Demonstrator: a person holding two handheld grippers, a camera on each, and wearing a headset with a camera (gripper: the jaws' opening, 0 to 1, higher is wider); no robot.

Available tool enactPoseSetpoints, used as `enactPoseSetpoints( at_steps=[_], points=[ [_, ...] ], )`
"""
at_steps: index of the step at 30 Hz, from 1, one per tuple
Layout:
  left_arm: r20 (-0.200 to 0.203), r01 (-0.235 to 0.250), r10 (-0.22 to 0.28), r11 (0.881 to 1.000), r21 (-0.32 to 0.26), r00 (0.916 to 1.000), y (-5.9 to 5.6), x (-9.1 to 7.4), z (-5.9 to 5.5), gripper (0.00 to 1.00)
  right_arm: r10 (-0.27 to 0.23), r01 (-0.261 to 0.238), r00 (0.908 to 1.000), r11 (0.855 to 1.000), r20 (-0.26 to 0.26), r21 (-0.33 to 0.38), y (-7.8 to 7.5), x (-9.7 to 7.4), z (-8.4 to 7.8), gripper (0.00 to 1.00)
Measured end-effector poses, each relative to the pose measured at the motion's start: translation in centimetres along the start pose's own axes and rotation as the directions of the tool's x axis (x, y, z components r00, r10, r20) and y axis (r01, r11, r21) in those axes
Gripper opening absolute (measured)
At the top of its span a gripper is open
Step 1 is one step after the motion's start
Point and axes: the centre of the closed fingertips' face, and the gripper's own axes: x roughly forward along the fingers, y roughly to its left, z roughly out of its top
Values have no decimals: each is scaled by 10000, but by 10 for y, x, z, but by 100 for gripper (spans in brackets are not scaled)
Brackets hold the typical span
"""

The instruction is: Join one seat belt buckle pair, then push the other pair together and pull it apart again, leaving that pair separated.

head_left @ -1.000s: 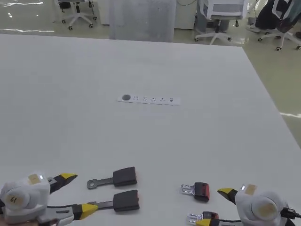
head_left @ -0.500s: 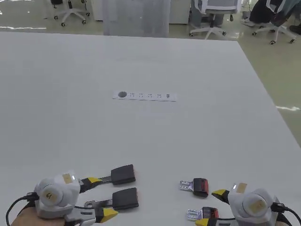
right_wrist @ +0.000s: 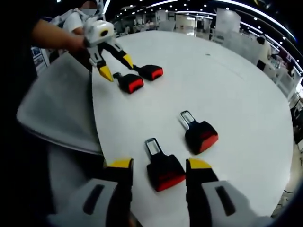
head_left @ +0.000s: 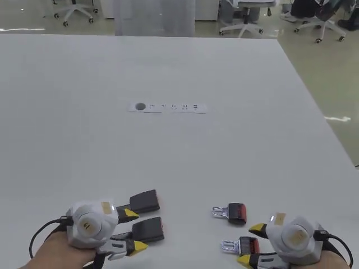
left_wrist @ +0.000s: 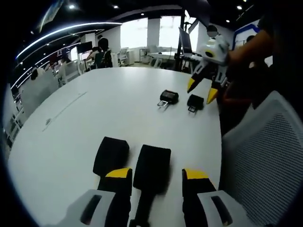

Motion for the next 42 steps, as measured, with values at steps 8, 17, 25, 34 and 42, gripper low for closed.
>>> enactPoseSetpoints(
  at_steps=[8,17,25,34,42],
  points=[
    [-677,434,-394,9973,592,9969,1,14,-2,43,236,-278,9979,9971,-597,-703,-3,9,-11,40],
    [-1590,985,-785,9877,1218,9842,1,25,-4,40,627,-851,9891,9817,-1330,-1706,-9,12,-26,36],
    [-2709,1637,-927,9536,2526,9581,0,31,-10,35,1017,-1378,9802,9666,-1699,-2162,-9,14,-26,33],
    [-2827,1784,-896,9351,3062,9550,-2,32,-13,34,1190,-1611,9761,9578,-1820,-2380,-9,16,-23,33],
    [-2779,1625,-740,9365,3108,9578,-2,33,-14,34,1077,-1571,9768,9477,-1850,-2780,-2,24,-12,33]
  ],
)
